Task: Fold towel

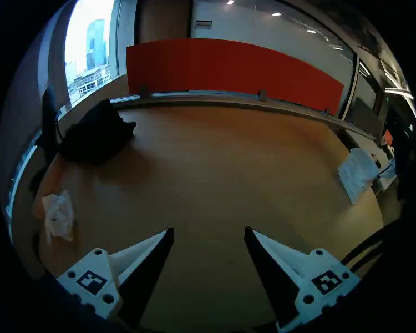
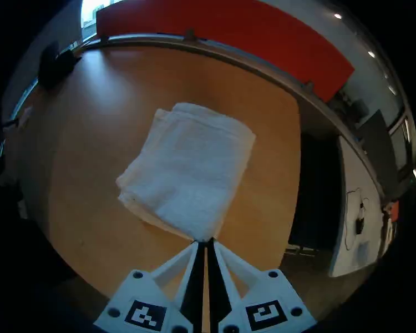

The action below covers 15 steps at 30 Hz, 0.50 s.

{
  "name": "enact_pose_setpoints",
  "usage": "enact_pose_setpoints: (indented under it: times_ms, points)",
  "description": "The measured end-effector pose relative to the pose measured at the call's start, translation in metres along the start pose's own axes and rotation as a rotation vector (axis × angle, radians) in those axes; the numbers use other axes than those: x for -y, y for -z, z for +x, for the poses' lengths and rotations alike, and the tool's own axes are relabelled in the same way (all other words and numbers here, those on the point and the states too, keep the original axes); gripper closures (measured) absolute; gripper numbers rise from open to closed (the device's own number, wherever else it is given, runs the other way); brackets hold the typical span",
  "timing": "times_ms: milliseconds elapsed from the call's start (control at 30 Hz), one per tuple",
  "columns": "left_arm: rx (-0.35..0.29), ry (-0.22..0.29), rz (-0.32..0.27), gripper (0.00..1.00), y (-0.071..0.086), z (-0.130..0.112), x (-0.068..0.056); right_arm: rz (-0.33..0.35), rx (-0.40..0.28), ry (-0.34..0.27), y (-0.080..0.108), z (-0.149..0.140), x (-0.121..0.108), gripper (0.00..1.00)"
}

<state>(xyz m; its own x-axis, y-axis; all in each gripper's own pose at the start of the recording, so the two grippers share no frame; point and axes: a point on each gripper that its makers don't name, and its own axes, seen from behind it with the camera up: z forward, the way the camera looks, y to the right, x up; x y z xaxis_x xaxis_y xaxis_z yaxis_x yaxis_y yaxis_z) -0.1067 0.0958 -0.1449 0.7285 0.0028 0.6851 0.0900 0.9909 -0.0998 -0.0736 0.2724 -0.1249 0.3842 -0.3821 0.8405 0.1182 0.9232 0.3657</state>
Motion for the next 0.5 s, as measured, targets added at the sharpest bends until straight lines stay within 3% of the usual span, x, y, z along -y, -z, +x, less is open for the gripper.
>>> enact_pose_setpoints:
  times_ms: [500]
  points:
    - [0.000,0.001,0.007,0.06,0.002,-0.001,0.002,-0.009,0.028,-0.015,-0.010,-0.012,-0.001,0.96]
